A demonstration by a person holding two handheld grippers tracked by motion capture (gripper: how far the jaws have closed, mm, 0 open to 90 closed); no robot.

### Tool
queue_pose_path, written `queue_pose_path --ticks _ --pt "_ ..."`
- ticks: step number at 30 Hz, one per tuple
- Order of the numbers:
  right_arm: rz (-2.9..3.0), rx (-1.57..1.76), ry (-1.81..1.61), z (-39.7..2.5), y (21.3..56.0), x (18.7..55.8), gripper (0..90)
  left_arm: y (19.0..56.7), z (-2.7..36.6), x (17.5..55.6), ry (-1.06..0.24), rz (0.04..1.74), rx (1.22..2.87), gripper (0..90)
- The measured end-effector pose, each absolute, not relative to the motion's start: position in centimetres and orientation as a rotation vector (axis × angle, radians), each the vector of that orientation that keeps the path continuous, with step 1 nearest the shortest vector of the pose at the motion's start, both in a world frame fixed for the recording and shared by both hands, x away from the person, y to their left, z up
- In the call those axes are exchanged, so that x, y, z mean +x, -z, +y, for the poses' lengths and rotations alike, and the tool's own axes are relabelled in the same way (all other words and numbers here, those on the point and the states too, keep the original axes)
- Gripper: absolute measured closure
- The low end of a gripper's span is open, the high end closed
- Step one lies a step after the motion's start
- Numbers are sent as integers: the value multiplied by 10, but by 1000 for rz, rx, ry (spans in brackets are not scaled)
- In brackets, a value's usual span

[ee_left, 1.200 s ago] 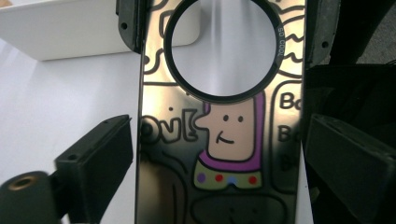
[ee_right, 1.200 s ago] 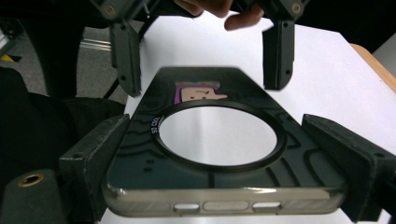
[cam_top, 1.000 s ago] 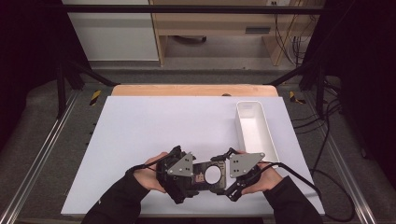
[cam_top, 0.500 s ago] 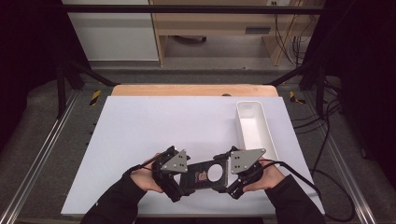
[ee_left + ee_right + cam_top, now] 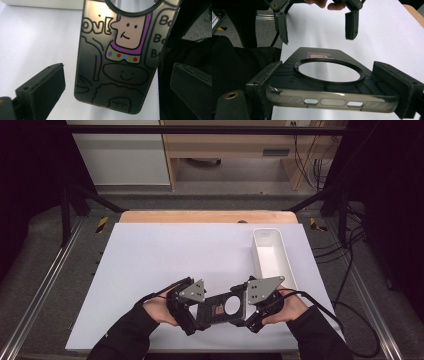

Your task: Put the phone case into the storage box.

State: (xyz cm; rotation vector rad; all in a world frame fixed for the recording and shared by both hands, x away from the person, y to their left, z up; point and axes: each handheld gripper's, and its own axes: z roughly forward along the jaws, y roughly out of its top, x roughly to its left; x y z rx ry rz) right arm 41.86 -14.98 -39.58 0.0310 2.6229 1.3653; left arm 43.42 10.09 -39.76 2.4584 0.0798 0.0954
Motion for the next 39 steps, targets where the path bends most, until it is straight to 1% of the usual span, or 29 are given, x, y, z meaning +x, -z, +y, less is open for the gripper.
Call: queue_pose_path --ticks 4,11,29,39 --pt "2627 17 -1352 -147 390 419 125 398 100 435 -69 77 2472 0" --pt "2670 -9 -1288 -141 383 422 125 400 99 437 -59 78 2499 0" --pt "2785 -49 -1097 -123 365 427 125 407 91 438 -68 73 2546 0" --pt "2826 -72 -1022 -112 362 429 125 412 84 439 -87 61 2590 0"
